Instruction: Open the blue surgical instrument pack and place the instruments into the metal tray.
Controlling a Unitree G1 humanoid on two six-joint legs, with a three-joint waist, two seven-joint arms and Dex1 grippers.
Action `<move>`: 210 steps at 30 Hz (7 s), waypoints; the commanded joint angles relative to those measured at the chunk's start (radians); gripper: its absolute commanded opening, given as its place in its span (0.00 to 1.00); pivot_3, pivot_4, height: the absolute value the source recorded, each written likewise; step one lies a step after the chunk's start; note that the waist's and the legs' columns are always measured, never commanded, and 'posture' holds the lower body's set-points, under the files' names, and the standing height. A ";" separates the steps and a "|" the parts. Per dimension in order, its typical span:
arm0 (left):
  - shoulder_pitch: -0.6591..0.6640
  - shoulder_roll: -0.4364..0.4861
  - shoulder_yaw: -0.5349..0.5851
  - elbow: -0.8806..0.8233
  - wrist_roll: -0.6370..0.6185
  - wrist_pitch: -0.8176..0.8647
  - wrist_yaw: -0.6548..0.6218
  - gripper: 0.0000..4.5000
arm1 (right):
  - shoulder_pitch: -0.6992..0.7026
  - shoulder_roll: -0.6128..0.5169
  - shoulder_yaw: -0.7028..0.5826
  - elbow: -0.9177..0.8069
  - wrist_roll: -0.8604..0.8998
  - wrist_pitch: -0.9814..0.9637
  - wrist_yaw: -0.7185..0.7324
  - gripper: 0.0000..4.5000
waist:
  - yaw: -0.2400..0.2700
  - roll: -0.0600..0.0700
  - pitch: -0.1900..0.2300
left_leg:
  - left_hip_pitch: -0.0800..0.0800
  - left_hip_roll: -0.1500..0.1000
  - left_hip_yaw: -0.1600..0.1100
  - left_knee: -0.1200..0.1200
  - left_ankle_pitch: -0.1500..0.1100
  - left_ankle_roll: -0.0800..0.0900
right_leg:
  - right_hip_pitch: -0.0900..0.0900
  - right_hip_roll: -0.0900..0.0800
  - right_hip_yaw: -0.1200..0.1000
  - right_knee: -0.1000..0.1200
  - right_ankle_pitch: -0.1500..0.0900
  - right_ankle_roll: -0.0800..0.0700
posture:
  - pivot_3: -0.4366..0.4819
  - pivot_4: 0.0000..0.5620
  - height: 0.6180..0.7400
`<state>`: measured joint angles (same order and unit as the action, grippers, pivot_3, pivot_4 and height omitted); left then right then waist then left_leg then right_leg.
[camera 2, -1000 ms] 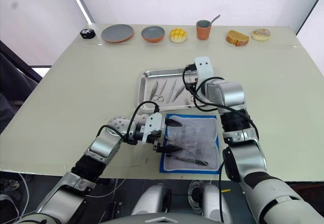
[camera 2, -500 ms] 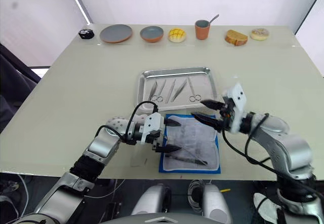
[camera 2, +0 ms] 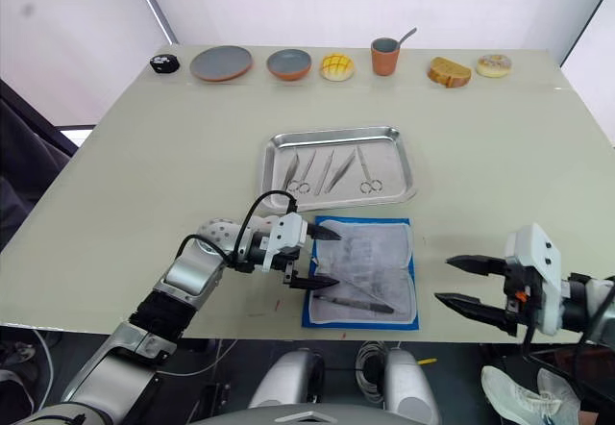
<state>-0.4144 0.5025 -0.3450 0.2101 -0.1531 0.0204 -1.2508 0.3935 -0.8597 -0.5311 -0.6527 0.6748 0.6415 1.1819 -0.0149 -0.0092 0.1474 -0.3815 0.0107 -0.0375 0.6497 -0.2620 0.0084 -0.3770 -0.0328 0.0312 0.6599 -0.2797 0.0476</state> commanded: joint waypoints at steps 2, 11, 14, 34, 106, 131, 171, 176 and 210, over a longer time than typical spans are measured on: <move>0.032 0.032 -0.021 0.076 0.044 0.025 -0.015 1.00 | 0.042 -0.023 -0.076 -0.024 0.013 -0.046 0.039 0.67 | -0.001 0.000 0.000 | 0.000 0.000 0.000 0.000 0.000 0.000 | 0.000 0.000 0.000 0.000 0.000 0.000 | 0.48 0.27 1.00; 0.029 0.029 -0.020 0.076 0.040 0.021 -0.025 1.00 | -0.039 -0.004 0.227 -0.117 -0.110 -0.046 -0.160 0.67 | 0.000 -0.002 0.001 | 0.000 0.000 0.000 0.000 0.000 0.000 | 0.000 0.000 0.000 0.000 0.000 0.000 | 0.48 0.27 1.00; 0.035 0.032 -0.018 0.071 0.038 0.017 -0.026 1.00 | -0.109 0.019 0.383 -0.101 -0.169 -0.033 -0.227 0.67 | -0.002 -0.003 0.001 | 0.000 0.000 0.000 0.000 0.000 0.000 | 0.000 0.000 0.000 0.000 0.000 0.000 | 0.48 0.27 1.00; 0.044 0.034 -0.017 0.093 0.045 -0.004 -0.020 1.00 | -0.306 0.030 0.682 -0.038 -0.301 -0.004 -0.303 0.17 | -0.001 -0.003 0.002 | 0.000 0.000 0.000 0.000 0.000 0.000 | 0.000 0.000 0.000 0.001 0.001 -0.002 | 0.48 0.27 1.00; 0.040 0.024 -0.018 0.076 0.050 0.022 0.000 1.00 | -0.731 -0.042 0.887 -0.146 -0.321 0.422 -0.329 0.01 | -0.001 -0.004 -0.004 | 0.000 0.001 -0.002 0.001 0.000 0.000 | 0.000 -0.001 -0.002 0.001 0.002 -0.004 | 0.48 0.27 1.00; 0.036 0.017 -0.021 0.072 0.047 0.029 0.004 1.00 | -0.570 -0.409 0.590 -0.028 -0.274 0.203 -0.107 0.01 | 0.002 -0.002 -0.003 | 0.000 0.001 -0.001 0.001 0.000 0.000 | 0.000 -0.002 -0.002 0.001 0.002 -0.003 | 0.48 0.27 1.00; 0.068 0.007 -0.005 0.067 0.046 0.017 0.031 1.00 | -1.232 0.739 0.473 0.957 -0.419 0.250 -1.034 0.01 | -0.013 0.003 -0.003 | 0.000 -0.001 -0.001 0.001 0.000 0.000 | -0.002 -0.002 -0.001 0.004 0.002 -0.004 | 0.48 0.27 1.00; 0.057 -0.006 -0.010 0.077 0.051 0.019 0.037 1.00 | -1.242 0.752 0.469 1.013 -0.429 0.211 -1.034 0.01 | -0.014 0.003 -0.003 | 0.000 -0.001 -0.001 0.001 0.000 0.000 | -0.002 -0.002 -0.001 0.004 0.002 -0.004 | 0.48 0.27 1.00; 0.058 0.002 -0.006 0.052 0.041 0.042 0.034 1.00 | -0.796 0.507 0.510 0.369 -0.196 -0.005 -0.449 0.45 | -0.011 0.005 -0.002 | -0.002 0.000 -0.004 0.001 0.000 0.000 | -0.001 -0.003 -0.003 0.002 0.002 -0.003 | 0.48 0.27 1.00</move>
<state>-0.3886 0.4859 -0.3236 0.2042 -0.1598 0.0224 -1.2232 -0.4297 -0.3072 0.0224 -0.1940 0.4109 0.6566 0.6398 -0.0260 -0.0040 0.1450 -0.3834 0.0103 -0.0412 0.6505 -0.2620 0.0086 -0.3778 -0.0356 0.0280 0.6616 -0.2777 0.0444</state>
